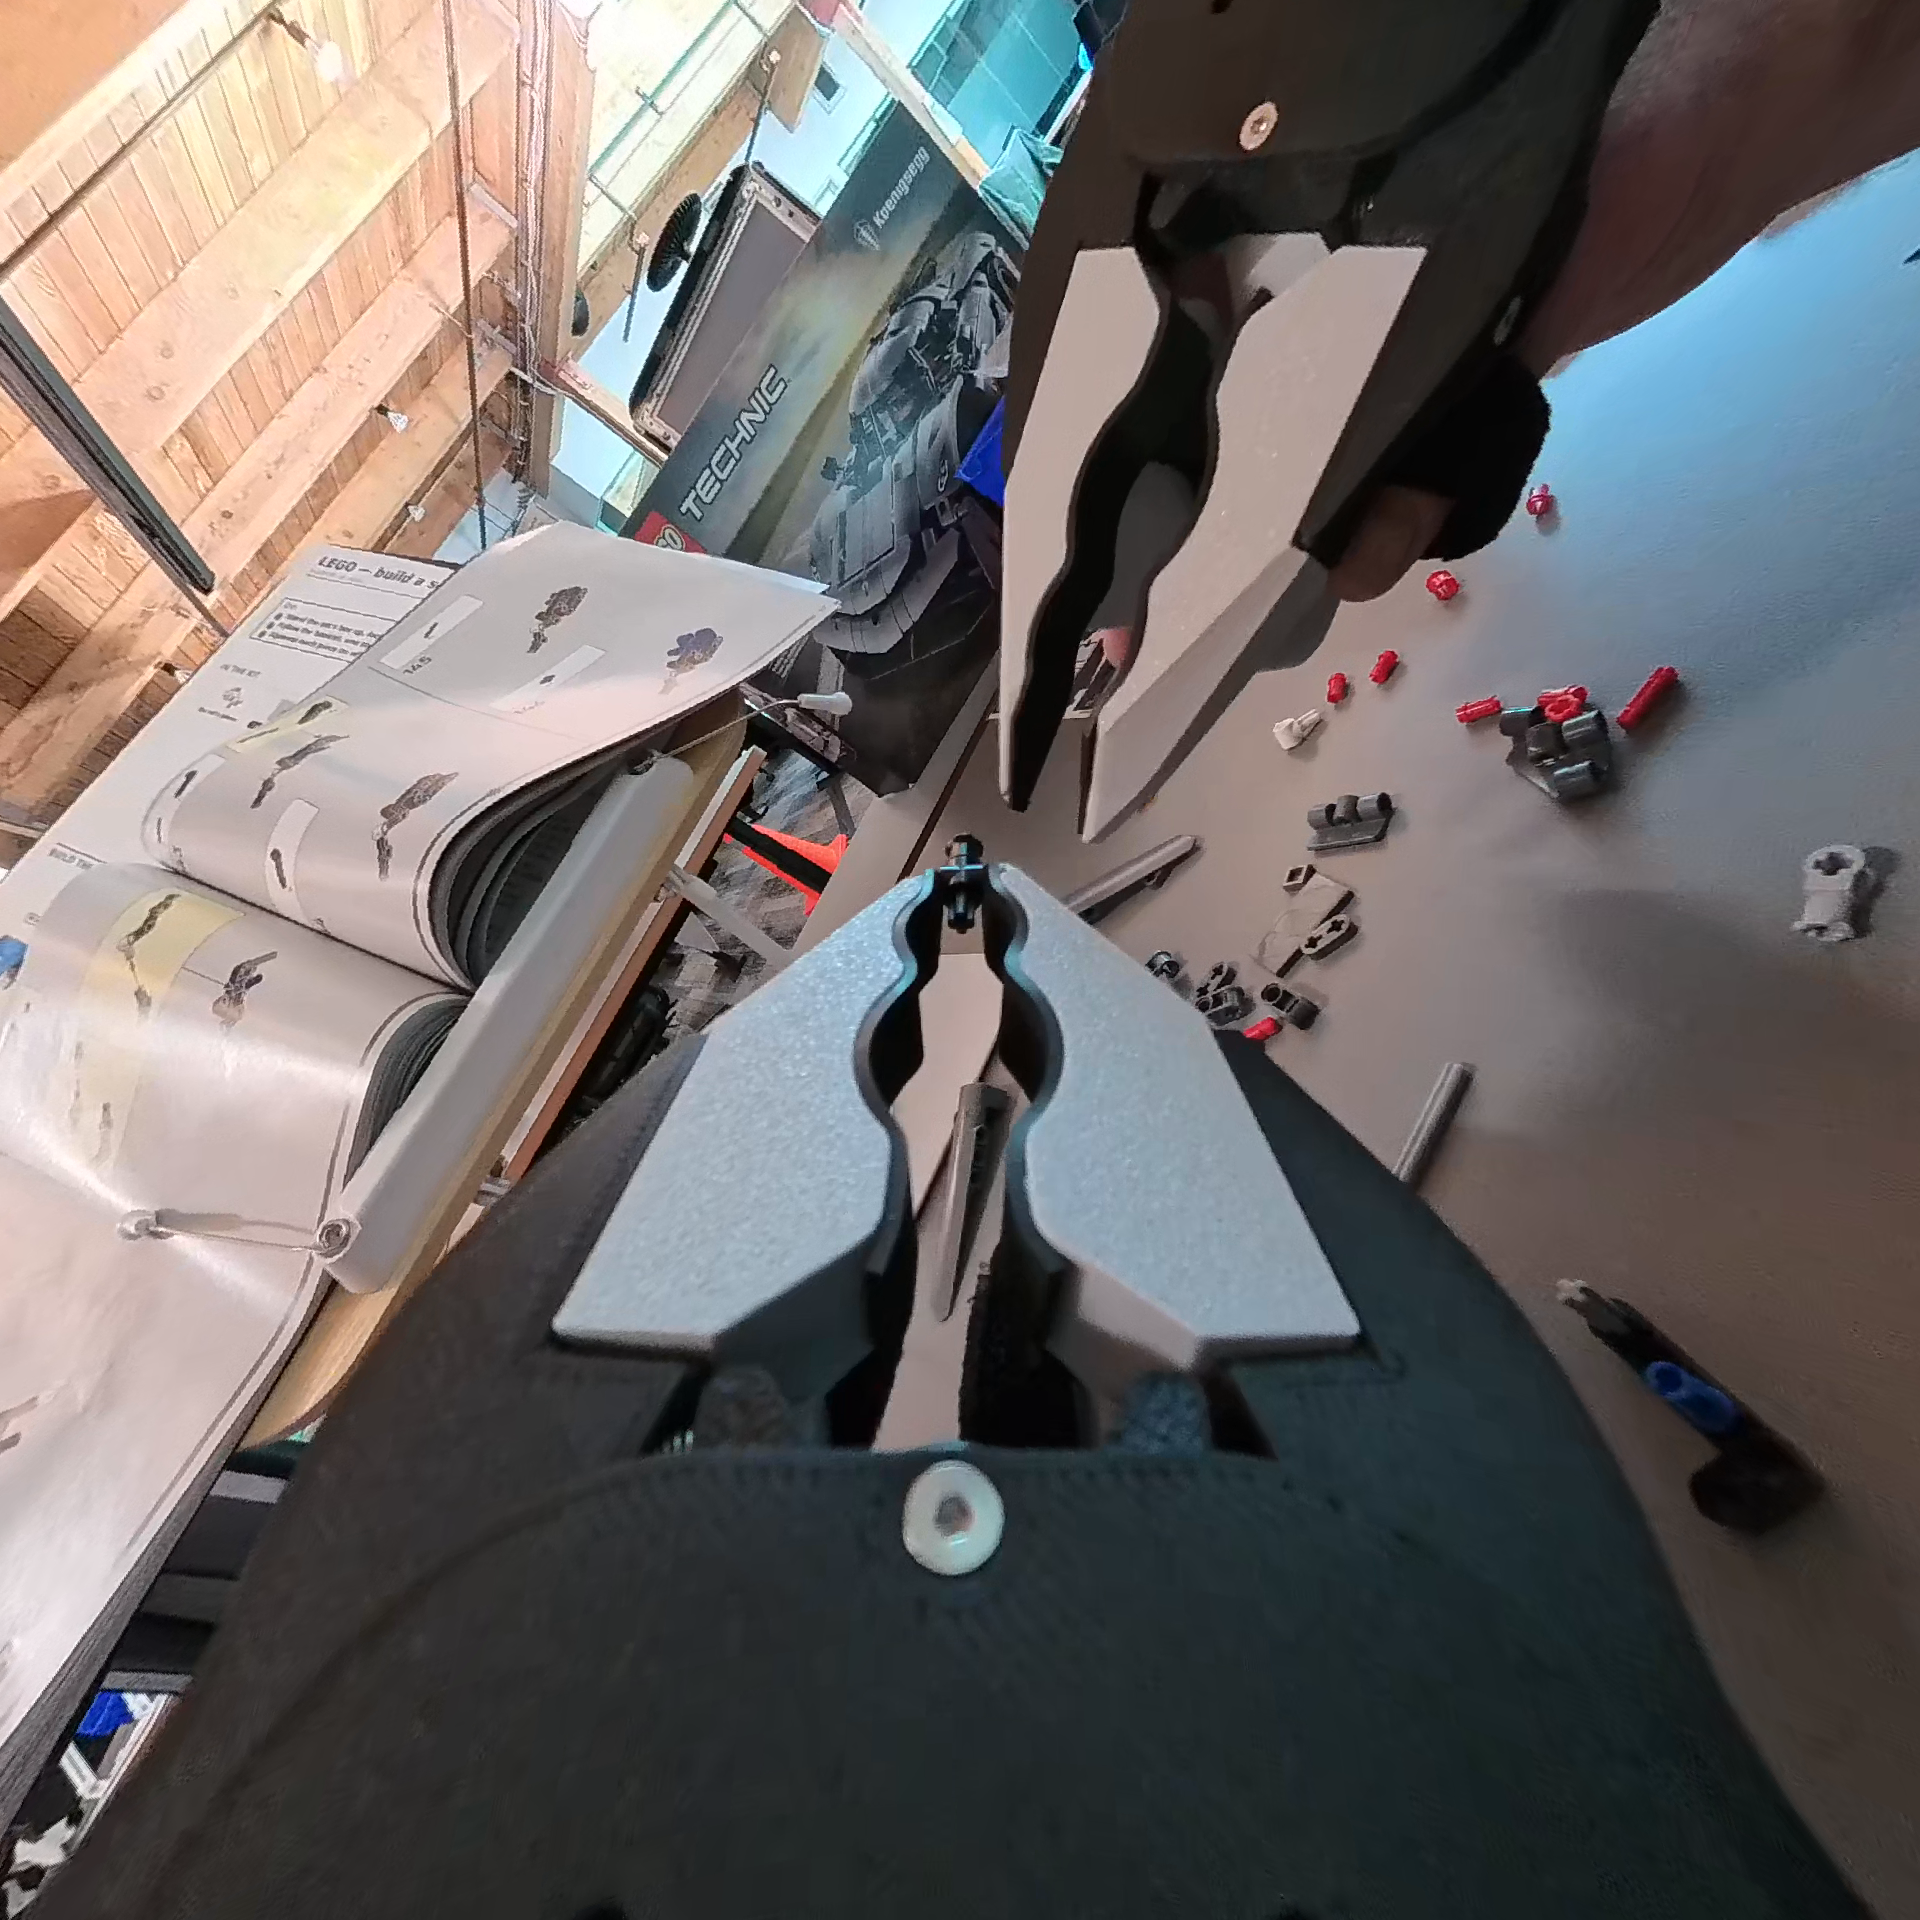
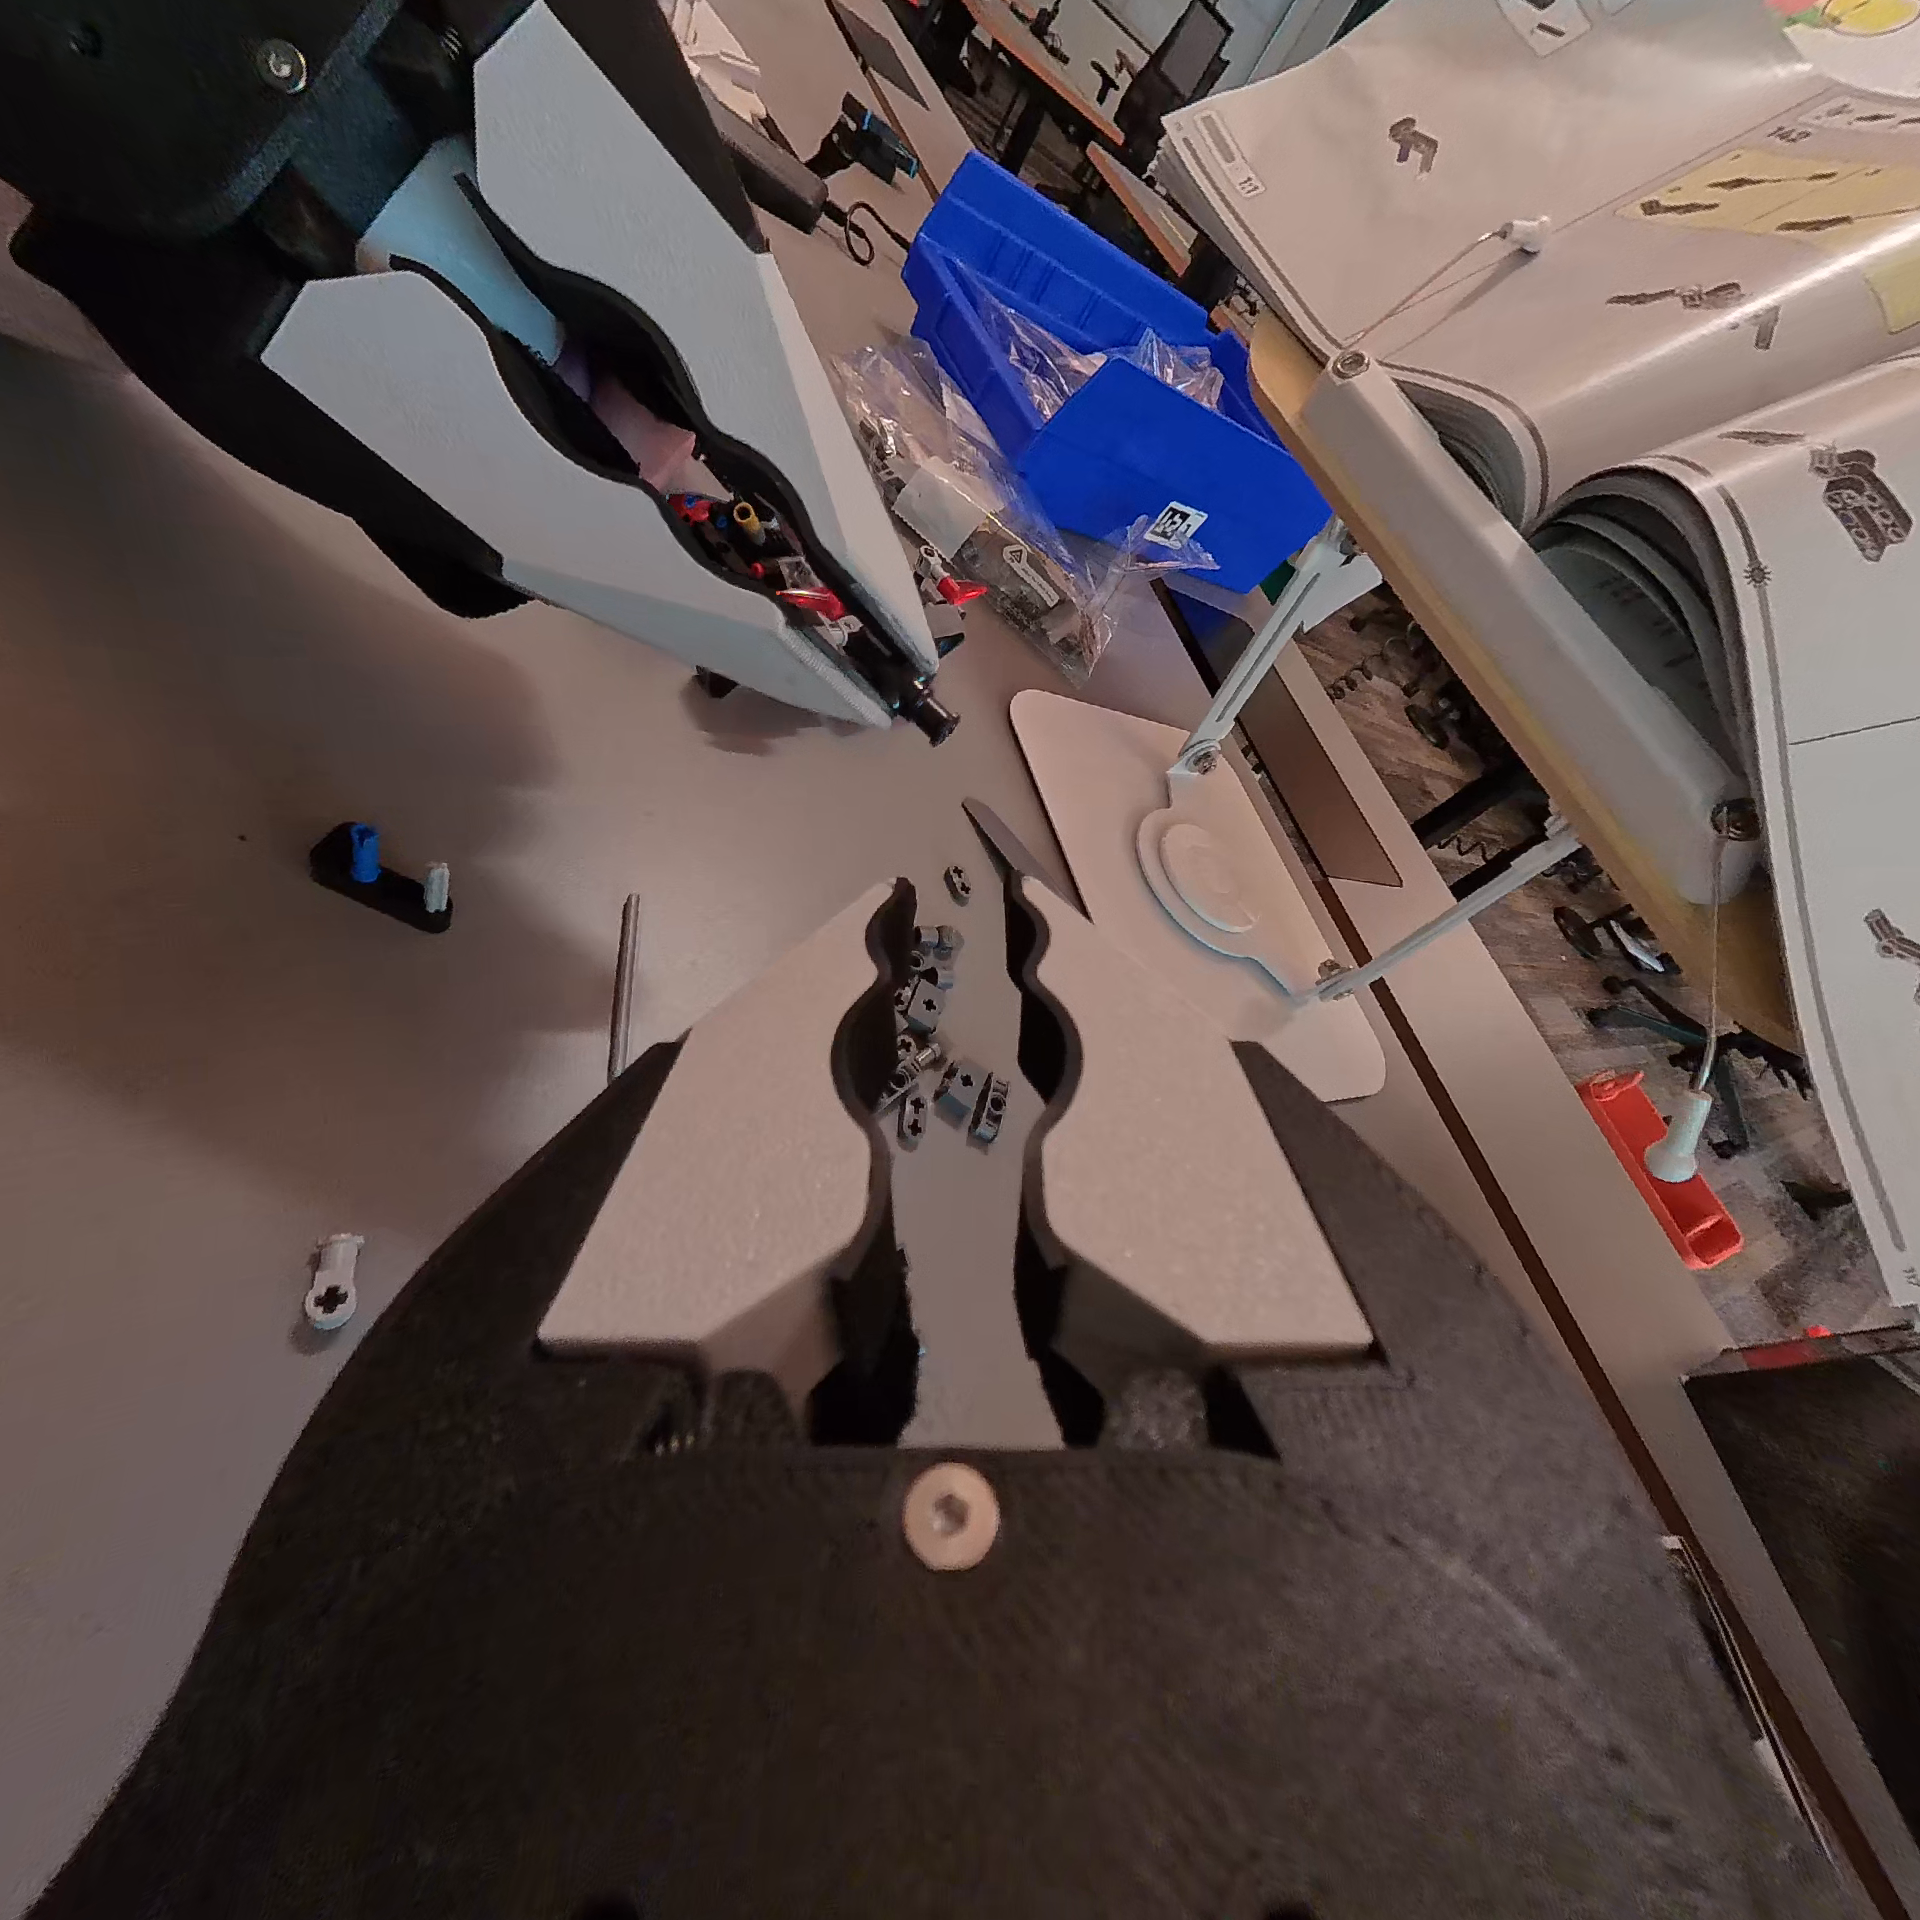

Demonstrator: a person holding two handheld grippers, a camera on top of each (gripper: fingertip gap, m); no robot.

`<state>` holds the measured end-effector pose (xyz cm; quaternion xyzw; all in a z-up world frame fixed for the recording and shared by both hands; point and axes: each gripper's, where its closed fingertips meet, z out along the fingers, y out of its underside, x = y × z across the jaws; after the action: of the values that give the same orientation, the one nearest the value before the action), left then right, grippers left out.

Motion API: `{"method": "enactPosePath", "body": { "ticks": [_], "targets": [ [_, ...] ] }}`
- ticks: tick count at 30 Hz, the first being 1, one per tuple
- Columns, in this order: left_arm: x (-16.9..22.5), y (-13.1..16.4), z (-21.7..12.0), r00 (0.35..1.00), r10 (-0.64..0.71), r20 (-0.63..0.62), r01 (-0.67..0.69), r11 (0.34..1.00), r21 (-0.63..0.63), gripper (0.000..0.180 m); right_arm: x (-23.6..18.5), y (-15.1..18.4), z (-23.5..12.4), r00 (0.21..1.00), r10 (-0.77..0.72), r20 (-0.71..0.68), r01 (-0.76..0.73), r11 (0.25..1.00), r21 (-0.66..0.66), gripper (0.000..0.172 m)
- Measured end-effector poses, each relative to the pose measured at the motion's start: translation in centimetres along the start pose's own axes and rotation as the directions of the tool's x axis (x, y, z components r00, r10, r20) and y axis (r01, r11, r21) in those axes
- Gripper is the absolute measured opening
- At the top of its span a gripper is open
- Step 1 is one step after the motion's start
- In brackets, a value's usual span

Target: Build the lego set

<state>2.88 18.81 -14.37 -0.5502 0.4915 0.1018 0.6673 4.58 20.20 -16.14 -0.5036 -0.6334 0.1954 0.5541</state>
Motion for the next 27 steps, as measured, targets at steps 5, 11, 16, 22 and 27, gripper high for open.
{"method": "enactPosePath", "body": {
  "ticks": [5, 11, 16, 22, 27],
  "targets": [
    [-0.26, -0.05, -0.13, 1.000, -0.001, 0.009, 0.001, 1.000, 0.003, 0.005, -0.06, 0.13, 0.08, 1.000, -0.007, -0.002, 0.007, 1.000, -0.009, 0.014],
    [-0.34, -0.18, -0.21, 1.000, -0.001, 0.011, 0.001, 1.000, 0.009, 0.005, -0.08, 0.42, 0.24, 1.000, -0.013, -0.004, 0.012, 1.000, -0.022, 0.014],
    [-0.28, -0.28, -0.27, 1.000, 0.003, 0.009, -0.003, 1.000, 0.012, 0.005, -0.15, 0.64, 0.37, 1.000, -0.008, 0.002, 0.008, 0.999, -0.031, 0.014],
    [-0.14, -0.31, -0.28, 1.000, 0.006, 0.002, -0.006, 1.000, 0.014, 0.005, -0.23, 0.65, 0.41, 1.000, -0.012, 0.005, 0.012, 0.999, -0.031, 0.014],
    [-0.03, -0.27, -0.24, 1.000, 0.002, -0.005, -0.002, 1.000, 0.014, 0.005, -0.19, 0.71, 0.47, 0.999, -0.031, -0.007, 0.031, 0.999, -0.037, 0.014]
  ]
}}
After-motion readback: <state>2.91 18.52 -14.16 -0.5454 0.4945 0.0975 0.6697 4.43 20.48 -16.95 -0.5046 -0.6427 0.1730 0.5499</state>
